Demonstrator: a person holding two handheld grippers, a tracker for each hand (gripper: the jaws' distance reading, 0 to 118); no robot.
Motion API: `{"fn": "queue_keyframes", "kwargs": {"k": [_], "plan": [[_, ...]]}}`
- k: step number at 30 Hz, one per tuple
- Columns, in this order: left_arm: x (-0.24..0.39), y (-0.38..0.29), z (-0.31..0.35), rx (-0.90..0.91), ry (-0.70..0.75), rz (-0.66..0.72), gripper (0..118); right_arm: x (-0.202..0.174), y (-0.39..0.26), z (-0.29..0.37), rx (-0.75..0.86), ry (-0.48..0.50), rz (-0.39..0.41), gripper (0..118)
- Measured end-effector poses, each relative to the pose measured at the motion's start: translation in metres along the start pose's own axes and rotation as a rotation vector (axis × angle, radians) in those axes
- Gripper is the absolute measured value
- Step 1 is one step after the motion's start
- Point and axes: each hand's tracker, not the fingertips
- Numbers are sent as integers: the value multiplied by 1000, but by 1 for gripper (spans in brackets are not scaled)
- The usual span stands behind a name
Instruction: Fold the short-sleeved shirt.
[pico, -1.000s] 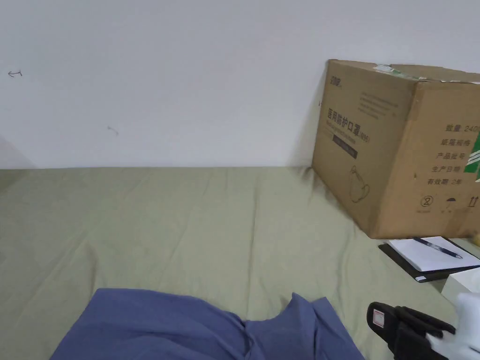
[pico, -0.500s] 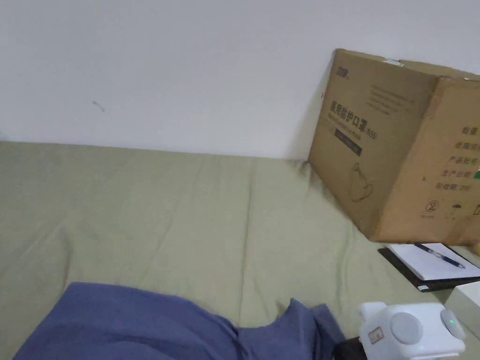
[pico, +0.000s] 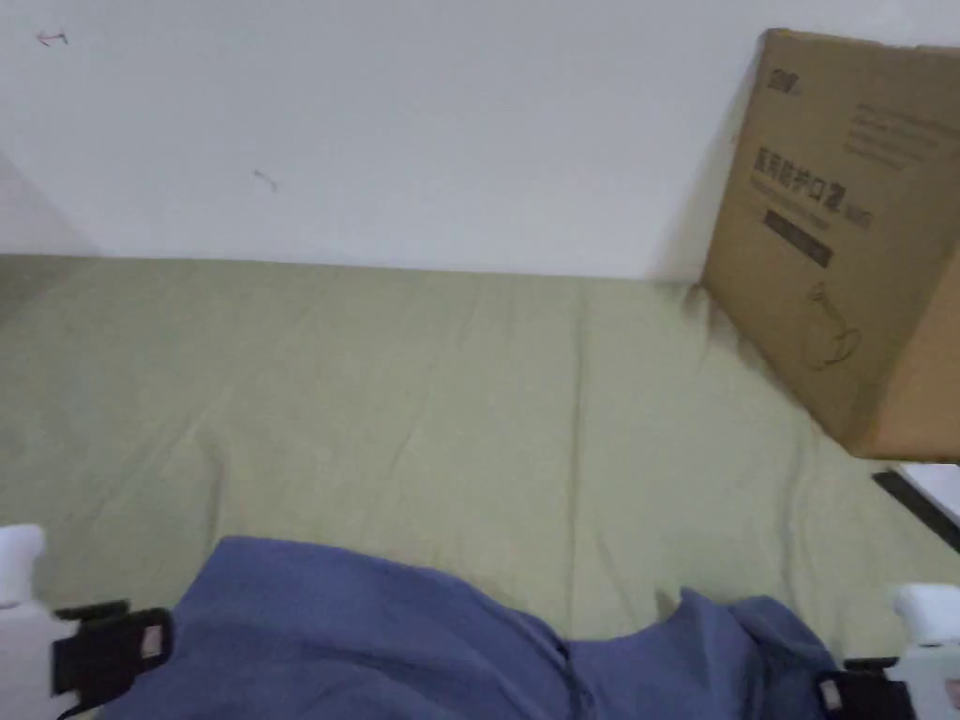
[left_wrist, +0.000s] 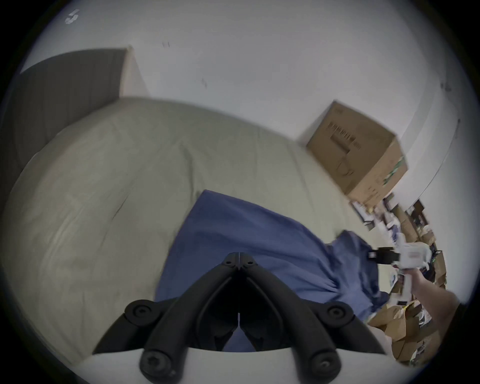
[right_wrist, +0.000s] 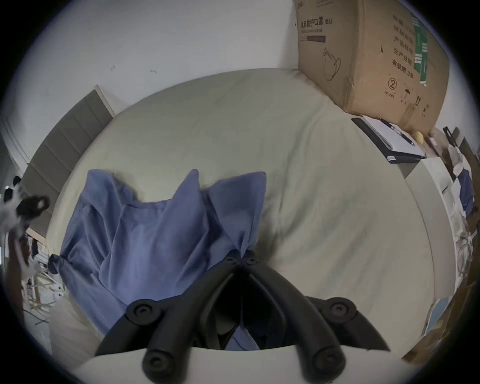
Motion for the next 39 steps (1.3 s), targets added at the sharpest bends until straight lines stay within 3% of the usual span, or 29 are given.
{"fn": "queue_keyframes", "kwargs": {"k": [3, 4, 5, 6, 7, 12, 18, 20, 22, 23, 24, 25, 28, 34, 36, 39], "plan": [[-7, 57, -59, -109, 50, -56, 2, 6, -3, -17, -27, -17, 35, 0], [-12, 72, -78, -138, 34, -74, 21, 8, -5, -21, -27, -7, 39, 0], [-16, 82, -95, -145, 33, -118, 59, 11, -6, -26, -28, 15, 44, 0], [-17, 88, -112, -166, 72, -145, 113, 0, -7, -28, -40, 46, 68, 0], [-25, 92, -121, -119, 94, -168, 116, 0, -8, -33, -54, 52, 68, 0], [-27, 91, -185, -298, 150, -197, 115, -1, -10, -50, -93, 42, 111, 0], [-29, 78, -218, -316, 198, -261, 114, 4, -7, -54, -112, 71, 102, 0], [-28, 72, -207, -289, 197, -265, 103, 2, -4, -54, -117, 68, 106, 0], [-27, 66, -194, -260, 214, -294, 77, -2, -2, -53, -122, 61, 123, 0], [-27, 71, -185, -250, 212, -290, 58, -3, -1, -54, -123, 58, 129, 0], [-26, 70, -178, -238, 215, -288, 20, -4, 1, -56, -124, 55, 132, 0], [-24, 69, -169, -226, 203, -286, 1, -6, 3, -57, -130, 48, 130, 0], [-15, 66, -143, -206, 204, -297, 1, -9, 9, -44, -108, 35, 102, 0], [11, 87, -54, -84, 180, -319, 1, -6, 42, 48, 102, 32, -67, 0], [20, 96, -17, -46, 157, -324, 1, -6, 55, 81, 147, 54, -67, 0], [32, 119, 49, 57, 134, -289, 1, -12, 75, 132, 227, -37, -12, 0]]}}
